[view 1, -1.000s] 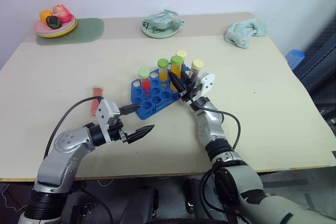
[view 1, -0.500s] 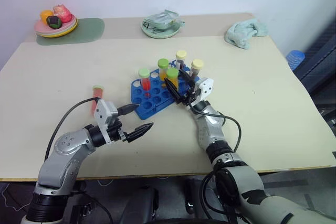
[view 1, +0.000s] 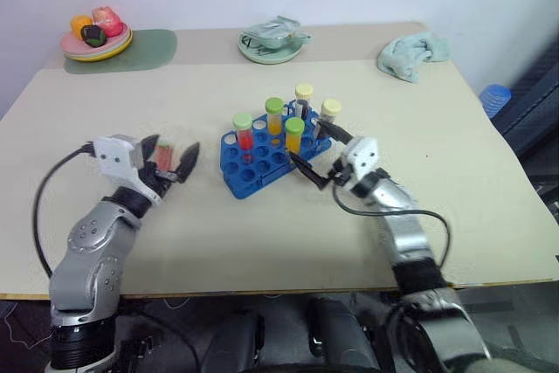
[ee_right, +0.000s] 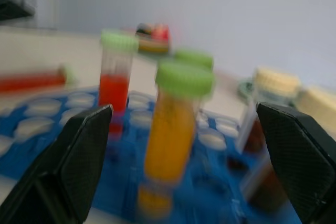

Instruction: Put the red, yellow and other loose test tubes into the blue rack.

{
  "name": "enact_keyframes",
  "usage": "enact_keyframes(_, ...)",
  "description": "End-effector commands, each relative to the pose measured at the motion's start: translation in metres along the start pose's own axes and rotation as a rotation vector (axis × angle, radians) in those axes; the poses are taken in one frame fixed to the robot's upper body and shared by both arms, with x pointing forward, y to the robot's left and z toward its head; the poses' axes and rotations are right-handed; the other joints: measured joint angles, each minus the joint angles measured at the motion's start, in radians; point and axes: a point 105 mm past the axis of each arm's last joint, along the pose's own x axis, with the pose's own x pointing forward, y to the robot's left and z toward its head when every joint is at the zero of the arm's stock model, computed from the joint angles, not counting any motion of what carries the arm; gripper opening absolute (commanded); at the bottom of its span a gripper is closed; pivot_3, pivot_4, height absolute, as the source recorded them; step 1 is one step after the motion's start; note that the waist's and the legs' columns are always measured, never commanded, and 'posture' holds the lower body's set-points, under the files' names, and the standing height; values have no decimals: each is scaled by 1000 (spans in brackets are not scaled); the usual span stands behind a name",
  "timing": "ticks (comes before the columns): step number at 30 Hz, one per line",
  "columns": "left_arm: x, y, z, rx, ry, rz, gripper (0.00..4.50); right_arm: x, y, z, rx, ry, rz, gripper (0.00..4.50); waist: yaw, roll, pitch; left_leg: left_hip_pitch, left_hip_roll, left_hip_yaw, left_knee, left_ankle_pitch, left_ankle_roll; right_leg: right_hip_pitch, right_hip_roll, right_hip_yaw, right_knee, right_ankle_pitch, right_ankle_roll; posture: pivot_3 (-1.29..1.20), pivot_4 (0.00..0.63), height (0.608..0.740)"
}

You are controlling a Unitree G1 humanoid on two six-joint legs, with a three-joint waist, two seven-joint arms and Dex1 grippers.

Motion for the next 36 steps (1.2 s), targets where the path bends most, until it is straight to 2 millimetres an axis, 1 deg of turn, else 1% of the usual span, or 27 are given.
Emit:
enact_keyframes(1,5,19,17,-6,32,130,4500,-19,3,24,-10,61,94,4462,1,-1,0,0,0,0,0,0,0,0,0,0,0,0,0,0,150,740)
enact_keyframes(3,11,28,10,-16,161,194,4500,-33,0,33,-14,125,136,4462,-1,-1,1,0,0,0,1,0,1,0,0,0,0,0,0,0,150,740)
enact_keyframes(5,16,29,10,-33,259,193,4500,-42,-4,43,-18,179,187,4462,-4,-2,1,1,0,0,1,0,1,1,1,0,1,0,0,0,150,740)
enact_keyframes(7,19,29,8,-48,359,185,4500,-45,-13,60,-12,190,217,4462,-7,-3,2,2,0,0,0,0,1,2,1,0,1,0,0,0,150,740)
enact_keyframes(9,22,34,8,-71,448,208,4500,-43,-19,80,-36,180,270,4462,-7,-3,2,3,0,0,1,0,1,2,2,0,1,0,1,0,150,740)
enact_keyframes(11,26,40,9,-98,545,233,4500,-37,-26,98,-46,166,305,4462,-7,-5,3,3,0,0,0,0,1,3,2,-1,1,0,1,0,150,740)
enact_keyframes(14,32,50,1,-160,718,299,4500,-27,-30,112,-101,154,356,4462,-2,-7,4,3,0,-1,0,0,0,2,2,-1,0,0,1,0,150,740)
enact_keyframes(16,41,53,-1,-195,768,327,4500,-21,-30,117,-121,144,374,4462,-1,-7,4,3,0,-1,0,2,-3,3,2,-1,-1,0,1,0,150,740)
enact_keyframes(19,47,60,-4,-209,850,374,4500,-16,-30,119,-137,139,391,4462,1,-8,5,1,-2,-1,0,3,-5,1,-1,-1,-1,-1,2,0,150,740)
enact_keyframes(23,55,66,-6,-224,923,411,4500,-16,-28,118,-141,146,399,4462,3,-9,5,-14,-4,-1,3,3,-5,-12,-3,-1,1,0,2,0,150,740)
enact_keyframes(27,65,69,-12,-217,952,420,4500,-16,-25,118,-144,149,402,4462,4,-9,5,-15,-4,-2,3,3,-6,-14,-3,-1,2,0,2,0,150,740)
enact_keyframes(30,73,67,-24,-211,979,421,4500,-18,-24,117,-145,157,401,4462,4,-9,5,-15,-4,-1,3,3,-6,-14,-3,-1,2,0,2,0,150,740)
enact_keyframes(33,75,66,-30,-209,1012,419,3658,-20,-23,117,-146,163,400,4500,4,-9,5,-14,-4,-1,3,4,-7,-14,-3,-1,2,0,2,0,150,740)
enact_keyframes(34,75,65,-31,-207,1025,419,3226,-21,-23,117,-145,165,398,4500,4,-9,5,-14,-4,-1,3,4,-7,-14,-3,-1,3,0,2,0,150,740)
enact_keyframes(36,72,66,-34,-205,1049,422,2193,-22,-23,117,-142,168,396,4500,3,-9,5,-14,-4,-1,3,4,-7,-14,-3,-1,3,0,2,0,150,740)
